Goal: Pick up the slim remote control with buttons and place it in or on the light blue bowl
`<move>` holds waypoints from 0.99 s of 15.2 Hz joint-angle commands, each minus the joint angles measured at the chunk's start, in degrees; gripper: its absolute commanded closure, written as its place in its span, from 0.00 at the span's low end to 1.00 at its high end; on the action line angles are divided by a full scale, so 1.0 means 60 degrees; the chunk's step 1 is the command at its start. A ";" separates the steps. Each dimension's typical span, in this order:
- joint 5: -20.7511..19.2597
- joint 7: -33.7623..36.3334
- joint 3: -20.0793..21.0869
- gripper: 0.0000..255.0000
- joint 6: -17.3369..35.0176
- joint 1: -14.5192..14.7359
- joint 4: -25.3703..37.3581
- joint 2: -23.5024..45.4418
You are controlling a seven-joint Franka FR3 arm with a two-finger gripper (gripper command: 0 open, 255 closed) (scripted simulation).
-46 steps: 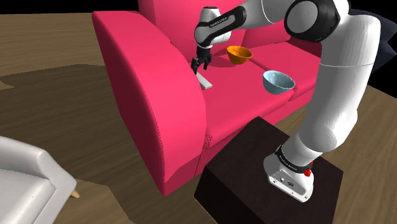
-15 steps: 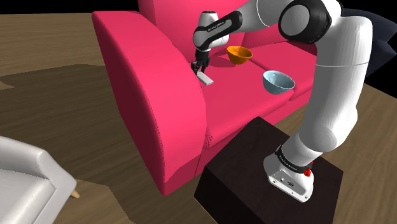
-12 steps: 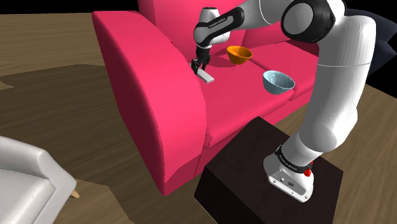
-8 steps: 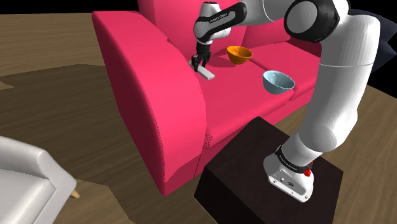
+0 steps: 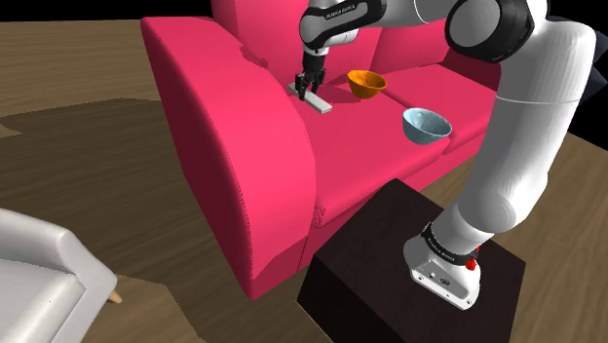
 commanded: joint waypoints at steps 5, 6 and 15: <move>-0.0001 -0.0012 -0.0003 1.00 -0.0689 -0.0002 0.0455 -0.0233; -0.0002 -0.0013 -0.0004 1.00 -0.0801 -0.0002 0.0527 -0.0274; 0.0017 -0.0328 -0.0107 1.00 -0.1277 -0.0200 0.0287 -0.0995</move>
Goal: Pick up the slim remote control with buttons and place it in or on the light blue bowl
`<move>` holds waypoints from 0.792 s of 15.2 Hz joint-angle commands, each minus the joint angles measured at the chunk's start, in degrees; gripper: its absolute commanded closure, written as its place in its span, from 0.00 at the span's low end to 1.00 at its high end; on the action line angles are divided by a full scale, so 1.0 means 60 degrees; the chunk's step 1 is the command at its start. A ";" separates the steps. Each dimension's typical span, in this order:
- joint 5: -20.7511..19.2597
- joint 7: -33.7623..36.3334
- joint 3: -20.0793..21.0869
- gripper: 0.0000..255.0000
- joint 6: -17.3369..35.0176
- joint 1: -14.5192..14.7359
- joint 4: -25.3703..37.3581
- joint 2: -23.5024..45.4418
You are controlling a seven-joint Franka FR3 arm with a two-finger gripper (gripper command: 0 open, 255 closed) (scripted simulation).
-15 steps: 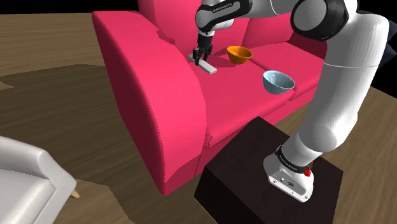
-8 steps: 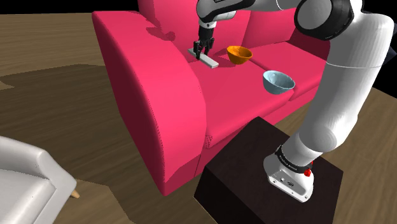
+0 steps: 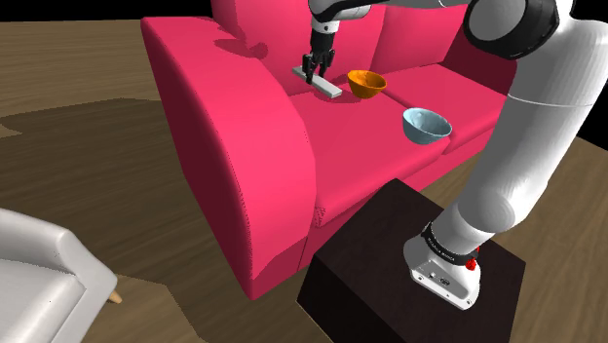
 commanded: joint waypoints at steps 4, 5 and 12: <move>0.0032 -0.0773 -0.0288 1.00 0.0433 -0.0473 -0.1529 -0.1109; 0.0032 -0.0943 -0.0358 1.00 0.0511 -0.0572 -0.1824 -0.1329; -0.0032 -0.2204 -0.0947 1.00 0.0896 -0.1265 -0.3529 -0.2670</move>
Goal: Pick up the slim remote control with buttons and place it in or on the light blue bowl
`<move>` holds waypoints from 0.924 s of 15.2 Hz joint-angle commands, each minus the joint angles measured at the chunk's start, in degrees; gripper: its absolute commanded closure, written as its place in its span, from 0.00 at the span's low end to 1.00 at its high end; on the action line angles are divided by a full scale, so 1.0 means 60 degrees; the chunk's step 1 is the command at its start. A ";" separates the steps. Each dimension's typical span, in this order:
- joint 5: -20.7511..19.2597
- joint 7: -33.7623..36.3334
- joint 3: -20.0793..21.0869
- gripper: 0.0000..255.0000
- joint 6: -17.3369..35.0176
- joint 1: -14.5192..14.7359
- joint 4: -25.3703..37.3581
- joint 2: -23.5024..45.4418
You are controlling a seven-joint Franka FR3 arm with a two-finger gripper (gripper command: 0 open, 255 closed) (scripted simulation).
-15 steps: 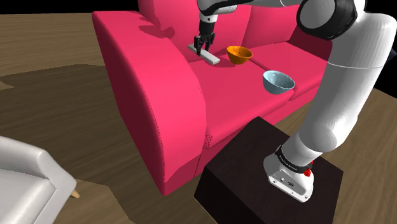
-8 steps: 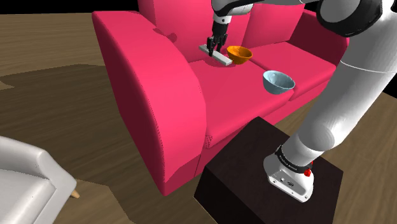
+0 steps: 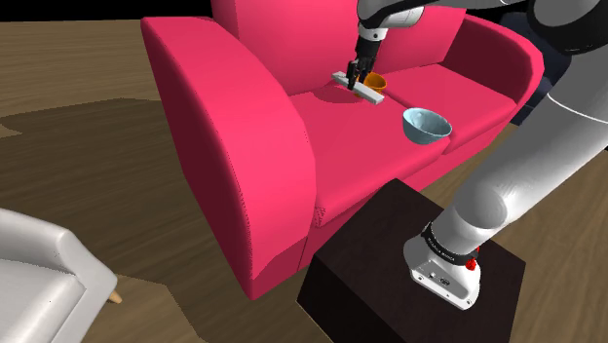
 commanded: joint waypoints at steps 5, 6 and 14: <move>-0.0130 -0.1216 -0.0634 1.00 0.0209 -0.0634 -0.1087 -0.0906; -0.0161 -0.1416 -0.0746 1.00 0.0228 -0.0739 -0.1227 -0.1033; -0.0435 -0.3096 -0.1735 1.00 0.0292 -0.1584 -0.1958 -0.1758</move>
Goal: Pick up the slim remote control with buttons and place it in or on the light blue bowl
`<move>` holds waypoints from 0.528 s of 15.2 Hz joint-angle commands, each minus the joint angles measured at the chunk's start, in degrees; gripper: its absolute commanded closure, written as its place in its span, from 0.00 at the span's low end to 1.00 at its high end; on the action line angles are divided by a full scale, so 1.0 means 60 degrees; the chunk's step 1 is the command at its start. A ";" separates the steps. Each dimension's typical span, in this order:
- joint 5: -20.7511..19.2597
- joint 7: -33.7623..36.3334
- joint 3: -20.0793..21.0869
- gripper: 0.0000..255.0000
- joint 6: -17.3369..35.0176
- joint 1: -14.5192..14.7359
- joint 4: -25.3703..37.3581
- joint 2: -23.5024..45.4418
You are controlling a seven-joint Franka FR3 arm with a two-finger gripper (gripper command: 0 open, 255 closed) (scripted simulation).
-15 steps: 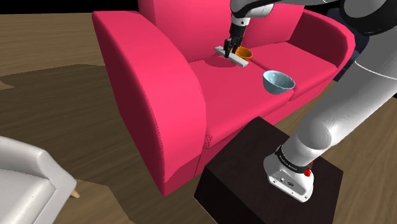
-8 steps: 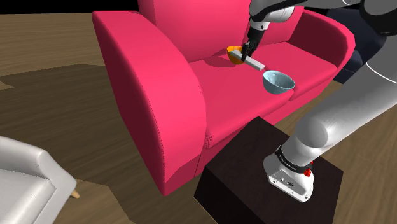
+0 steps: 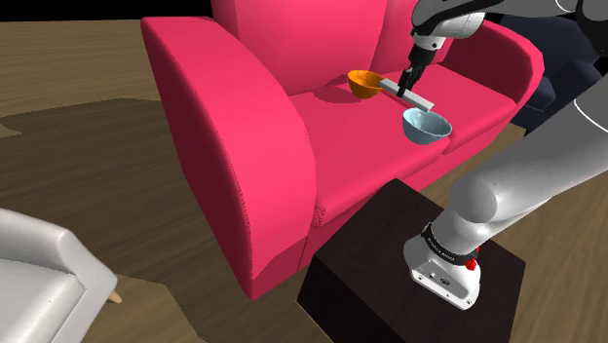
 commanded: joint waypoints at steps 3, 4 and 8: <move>-0.0117 -0.0963 -0.0573 1.00 0.0047 -0.0446 -0.0155 -0.0147; -0.0143 -0.1192 -0.0711 1.00 0.0044 -0.0552 -0.0164 -0.0169; -0.0204 -0.2142 -0.1284 1.00 0.0022 -0.0960 -0.0096 -0.0156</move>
